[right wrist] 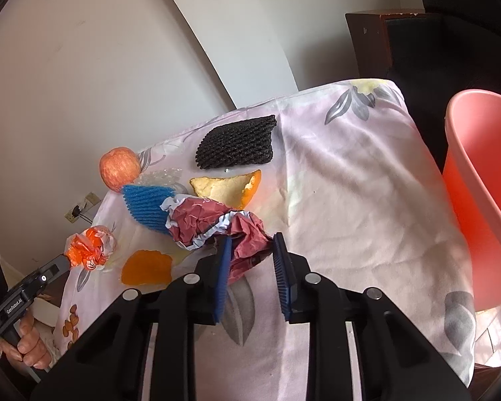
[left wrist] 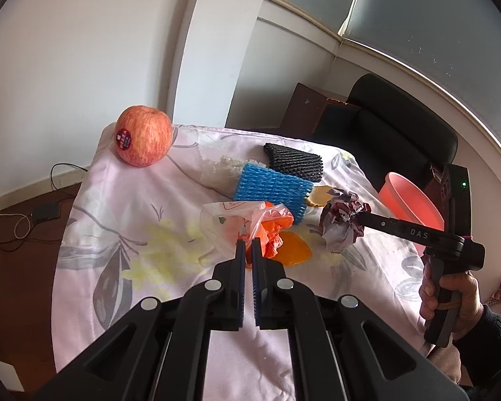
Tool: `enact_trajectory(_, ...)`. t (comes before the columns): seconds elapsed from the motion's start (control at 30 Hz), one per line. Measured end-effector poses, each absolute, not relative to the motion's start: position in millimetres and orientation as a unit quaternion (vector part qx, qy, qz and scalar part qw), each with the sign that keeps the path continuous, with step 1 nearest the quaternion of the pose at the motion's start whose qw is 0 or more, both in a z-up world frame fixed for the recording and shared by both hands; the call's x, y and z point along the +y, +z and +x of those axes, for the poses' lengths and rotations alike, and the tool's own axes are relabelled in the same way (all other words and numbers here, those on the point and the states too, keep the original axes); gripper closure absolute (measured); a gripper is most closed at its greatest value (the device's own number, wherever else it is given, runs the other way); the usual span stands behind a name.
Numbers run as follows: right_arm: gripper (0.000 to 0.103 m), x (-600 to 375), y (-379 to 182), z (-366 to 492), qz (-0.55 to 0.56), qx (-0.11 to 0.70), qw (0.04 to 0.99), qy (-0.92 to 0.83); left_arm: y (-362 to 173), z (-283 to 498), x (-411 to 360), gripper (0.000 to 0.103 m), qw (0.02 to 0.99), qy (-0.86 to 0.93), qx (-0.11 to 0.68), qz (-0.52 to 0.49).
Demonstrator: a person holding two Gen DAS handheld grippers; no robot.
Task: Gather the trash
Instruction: 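Carry the plastic bag and foil wrapper over the pink bin with both tools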
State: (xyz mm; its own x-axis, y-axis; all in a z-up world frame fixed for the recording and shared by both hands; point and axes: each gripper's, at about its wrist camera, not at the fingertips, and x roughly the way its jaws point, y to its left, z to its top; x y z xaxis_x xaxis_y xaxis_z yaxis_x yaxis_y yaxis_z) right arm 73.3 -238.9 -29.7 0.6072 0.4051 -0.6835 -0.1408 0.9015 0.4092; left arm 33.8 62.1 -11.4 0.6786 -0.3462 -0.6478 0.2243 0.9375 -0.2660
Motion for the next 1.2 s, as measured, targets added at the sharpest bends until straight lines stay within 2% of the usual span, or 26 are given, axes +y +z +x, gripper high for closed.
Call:
enact_trajectory(0.4, 0.077, -259.7, 13.2, 23.2, 0.151, 0.351, 0.918, 0.109, 10.4, 28.0, 34.4, 0.100, 0.919, -0.180, 0.345, -0.069)
enact_trajectory(1.2, 0.077, -351.7, 28.6, -17.4, 0.197, 0.294, 0.935, -0.005, 56.1, 33.7, -86.1, 0.100, 0.908, -0.292, 0.301, -0.023)
